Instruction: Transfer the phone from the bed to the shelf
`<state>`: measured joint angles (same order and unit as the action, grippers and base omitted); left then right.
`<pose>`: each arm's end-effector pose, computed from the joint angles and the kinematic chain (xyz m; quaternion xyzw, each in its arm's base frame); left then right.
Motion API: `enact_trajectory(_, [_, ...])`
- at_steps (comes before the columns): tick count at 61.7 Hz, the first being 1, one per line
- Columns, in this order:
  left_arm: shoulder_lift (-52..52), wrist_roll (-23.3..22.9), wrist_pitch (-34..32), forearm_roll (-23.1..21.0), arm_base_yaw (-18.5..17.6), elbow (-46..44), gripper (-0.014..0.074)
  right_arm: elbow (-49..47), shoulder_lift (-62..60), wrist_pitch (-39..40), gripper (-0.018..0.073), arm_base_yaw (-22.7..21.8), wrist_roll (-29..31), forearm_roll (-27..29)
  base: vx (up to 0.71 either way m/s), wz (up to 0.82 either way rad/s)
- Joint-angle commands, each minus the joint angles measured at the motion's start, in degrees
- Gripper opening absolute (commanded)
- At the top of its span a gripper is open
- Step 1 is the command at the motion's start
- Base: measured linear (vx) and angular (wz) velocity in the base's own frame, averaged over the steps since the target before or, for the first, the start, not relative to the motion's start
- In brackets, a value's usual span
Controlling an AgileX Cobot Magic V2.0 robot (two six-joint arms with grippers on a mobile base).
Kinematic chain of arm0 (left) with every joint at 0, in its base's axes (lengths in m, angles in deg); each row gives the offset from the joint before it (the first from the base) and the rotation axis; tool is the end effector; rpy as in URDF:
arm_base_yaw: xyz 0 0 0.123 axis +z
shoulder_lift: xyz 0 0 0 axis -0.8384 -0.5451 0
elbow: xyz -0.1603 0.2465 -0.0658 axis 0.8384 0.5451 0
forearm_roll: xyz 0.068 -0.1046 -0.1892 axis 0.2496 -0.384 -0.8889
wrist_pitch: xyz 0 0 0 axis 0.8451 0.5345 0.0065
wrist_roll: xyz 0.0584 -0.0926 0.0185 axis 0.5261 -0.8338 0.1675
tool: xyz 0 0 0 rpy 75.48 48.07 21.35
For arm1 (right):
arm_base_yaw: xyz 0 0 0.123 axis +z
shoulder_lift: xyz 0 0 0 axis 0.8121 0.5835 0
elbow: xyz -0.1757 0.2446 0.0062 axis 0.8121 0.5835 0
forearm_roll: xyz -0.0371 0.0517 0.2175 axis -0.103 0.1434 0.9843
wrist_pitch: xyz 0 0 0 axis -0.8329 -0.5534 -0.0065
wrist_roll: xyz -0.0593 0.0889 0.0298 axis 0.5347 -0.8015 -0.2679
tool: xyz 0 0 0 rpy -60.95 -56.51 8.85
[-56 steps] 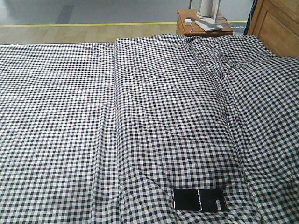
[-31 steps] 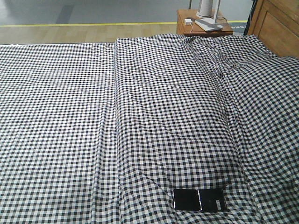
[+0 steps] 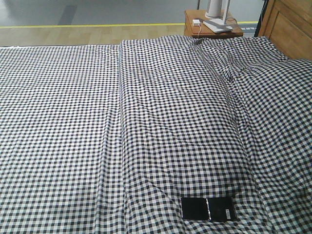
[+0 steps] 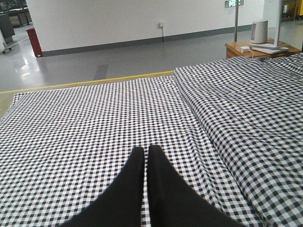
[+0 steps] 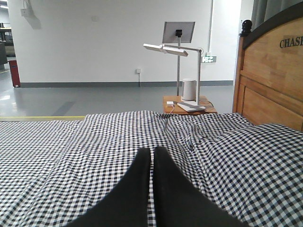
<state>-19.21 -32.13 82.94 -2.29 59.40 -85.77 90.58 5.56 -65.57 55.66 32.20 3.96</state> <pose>0.0341 0.0009 0.1837 0.0316 0.7467 0.0532 0.6622 0.0347 0.0010 0.2036 -0.0081 0.6899 0.0092 0.7238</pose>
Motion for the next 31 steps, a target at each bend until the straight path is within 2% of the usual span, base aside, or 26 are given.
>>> enact_trajectory(1, [0.77, -0.33, -4.15, -0.52, -0.20, -1.22, 0.0001, 0.25, -0.72, 4.44, -0.0005, -0.31, -0.02, -0.77, 0.00, 0.00])
enact_trajectory(22, [0.77, -0.33, -4.15, -0.52, -0.20, -1.22, 0.0001, 0.21, -0.72, 5.42, -0.0005, -0.31, 0.01, -0.77, 0.00, 0.00])
enact_trajectory(27, [0.77, -0.33, -4.15, -0.52, -0.20, -1.22, 0.0001, 0.08, -0.72, 9.26, -0.0005, -0.31, 0.01, -0.77, 0.00, 0.00])
enact_trajectory(31, [0.77, -0.33, -4.15, -0.52, -0.20, -1.22, 0.0001, -0.11, -0.72, 15.82, -0.0005, -0.31, 0.01, -0.77, 0.00, 0.00])
